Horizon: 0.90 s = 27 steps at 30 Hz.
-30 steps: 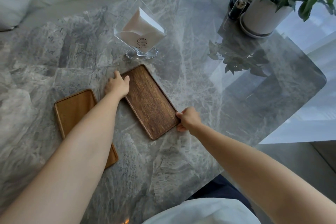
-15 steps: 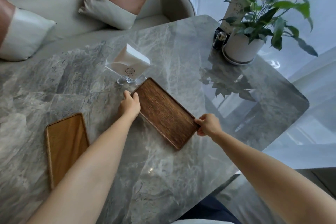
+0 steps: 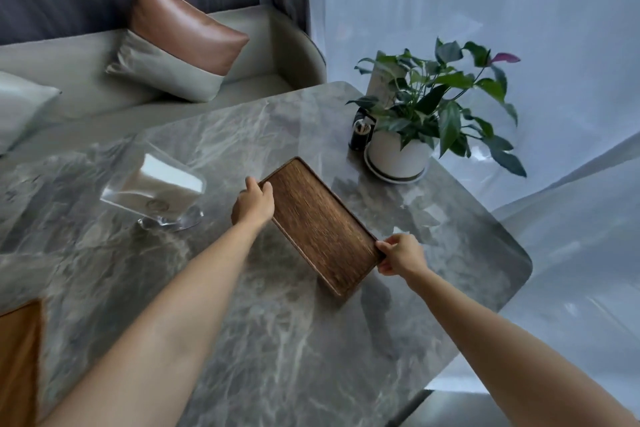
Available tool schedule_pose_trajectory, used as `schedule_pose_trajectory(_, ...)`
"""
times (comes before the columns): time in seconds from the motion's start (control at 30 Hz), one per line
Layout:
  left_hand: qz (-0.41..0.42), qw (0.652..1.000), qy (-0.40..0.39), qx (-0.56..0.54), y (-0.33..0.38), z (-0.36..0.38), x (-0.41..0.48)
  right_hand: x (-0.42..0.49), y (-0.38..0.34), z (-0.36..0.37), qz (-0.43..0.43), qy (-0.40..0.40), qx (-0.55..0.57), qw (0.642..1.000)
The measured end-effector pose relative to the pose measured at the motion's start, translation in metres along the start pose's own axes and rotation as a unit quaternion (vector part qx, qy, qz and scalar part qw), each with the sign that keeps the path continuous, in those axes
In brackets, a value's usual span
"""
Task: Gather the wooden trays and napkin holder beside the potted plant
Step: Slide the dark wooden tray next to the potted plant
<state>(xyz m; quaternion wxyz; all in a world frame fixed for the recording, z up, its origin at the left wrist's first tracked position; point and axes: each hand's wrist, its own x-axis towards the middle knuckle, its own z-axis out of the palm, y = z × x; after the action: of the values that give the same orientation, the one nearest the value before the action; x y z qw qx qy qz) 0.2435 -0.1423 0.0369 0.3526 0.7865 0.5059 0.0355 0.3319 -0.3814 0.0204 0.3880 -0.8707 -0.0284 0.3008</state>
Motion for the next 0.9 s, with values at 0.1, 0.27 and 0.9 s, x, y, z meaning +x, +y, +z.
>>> schedule_pose_trajectory(0.1, 0.011, 1.000, -0.012, 0.010, 0.030, 0.016, 0.021, 0.025, -0.002, -0.021, 0.008, -0.003, 0.023, 1.000)
schedule_pose_trajectory(0.27, 0.010, 0.998, -0.039, 0.044, 0.071, 0.048, 0.048, 0.069, 0.001, -0.049, 0.020, -0.012, 0.038, 0.999)
schedule_pose_trajectory(0.9, 0.003, 0.989, -0.063, 0.135, 0.103, 0.109, 0.121, 0.152, 0.005, -0.054, 0.043, -0.070, 0.046, 0.996)
